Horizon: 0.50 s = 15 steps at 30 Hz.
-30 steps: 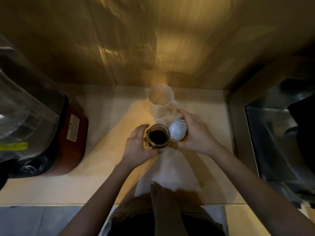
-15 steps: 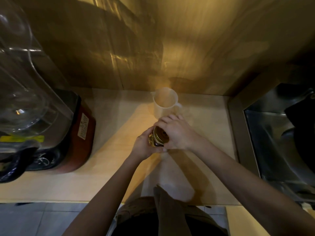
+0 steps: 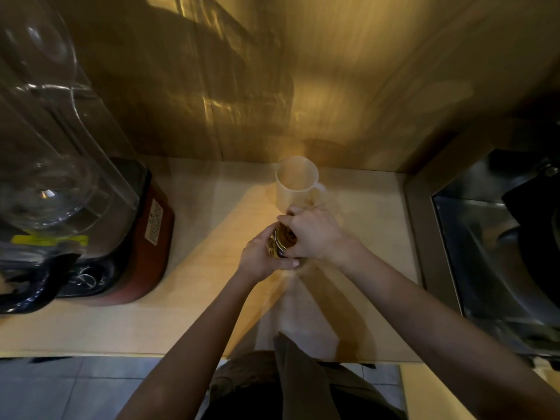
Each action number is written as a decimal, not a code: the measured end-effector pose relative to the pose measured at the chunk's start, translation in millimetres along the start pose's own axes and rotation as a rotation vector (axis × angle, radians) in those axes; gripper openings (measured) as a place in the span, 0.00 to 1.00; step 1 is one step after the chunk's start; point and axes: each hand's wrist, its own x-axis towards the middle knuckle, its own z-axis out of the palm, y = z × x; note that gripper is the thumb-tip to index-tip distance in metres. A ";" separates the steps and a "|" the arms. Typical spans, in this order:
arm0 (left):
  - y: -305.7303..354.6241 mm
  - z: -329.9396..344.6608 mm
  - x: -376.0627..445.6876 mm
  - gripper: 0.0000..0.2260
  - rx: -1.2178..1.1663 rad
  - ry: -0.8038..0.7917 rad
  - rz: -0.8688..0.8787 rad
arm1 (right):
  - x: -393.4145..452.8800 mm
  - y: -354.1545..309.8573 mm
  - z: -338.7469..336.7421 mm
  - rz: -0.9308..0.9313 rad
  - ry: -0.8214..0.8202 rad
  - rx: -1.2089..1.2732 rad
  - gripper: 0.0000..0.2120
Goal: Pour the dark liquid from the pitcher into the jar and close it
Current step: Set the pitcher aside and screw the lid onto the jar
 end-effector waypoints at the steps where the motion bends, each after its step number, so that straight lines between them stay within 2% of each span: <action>1: -0.1 -0.5 -0.1 0.45 0.002 -0.002 -0.004 | -0.4 0.1 -0.8 0.022 0.010 0.019 0.27; 15: 0.6 0.3 1.3 0.48 0.037 -0.010 -0.036 | 2.8 -10.1 -4.7 0.242 0.034 0.044 0.27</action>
